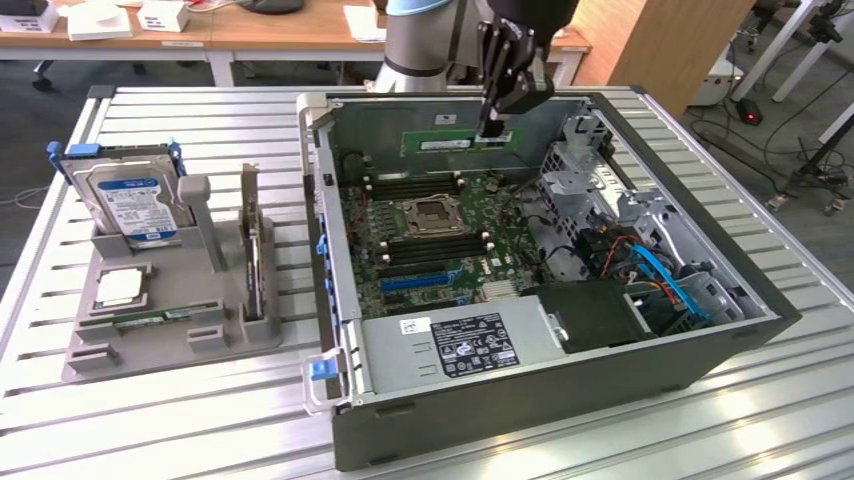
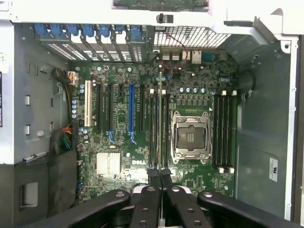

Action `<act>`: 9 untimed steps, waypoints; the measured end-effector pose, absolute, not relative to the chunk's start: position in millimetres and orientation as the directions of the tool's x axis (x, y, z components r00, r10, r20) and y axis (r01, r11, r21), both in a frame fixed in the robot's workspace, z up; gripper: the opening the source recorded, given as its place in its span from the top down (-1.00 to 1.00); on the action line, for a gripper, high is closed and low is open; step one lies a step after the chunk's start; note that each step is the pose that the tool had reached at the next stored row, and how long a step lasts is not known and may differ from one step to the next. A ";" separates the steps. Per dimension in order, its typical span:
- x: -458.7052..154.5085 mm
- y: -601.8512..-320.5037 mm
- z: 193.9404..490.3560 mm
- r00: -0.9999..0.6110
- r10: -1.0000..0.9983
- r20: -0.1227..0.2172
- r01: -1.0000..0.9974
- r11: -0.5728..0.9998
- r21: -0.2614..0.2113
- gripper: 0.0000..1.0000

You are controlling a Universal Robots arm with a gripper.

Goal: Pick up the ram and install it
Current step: 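Pick up the ram and move it above insertion slot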

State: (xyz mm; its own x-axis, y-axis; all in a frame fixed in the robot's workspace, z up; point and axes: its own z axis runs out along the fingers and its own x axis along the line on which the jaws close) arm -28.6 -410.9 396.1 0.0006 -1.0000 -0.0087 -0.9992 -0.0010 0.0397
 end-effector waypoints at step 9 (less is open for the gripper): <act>-28.6 -410.9 388.0 0.000 -1.000 -0.009 -0.999 -0.001 0.040 0.79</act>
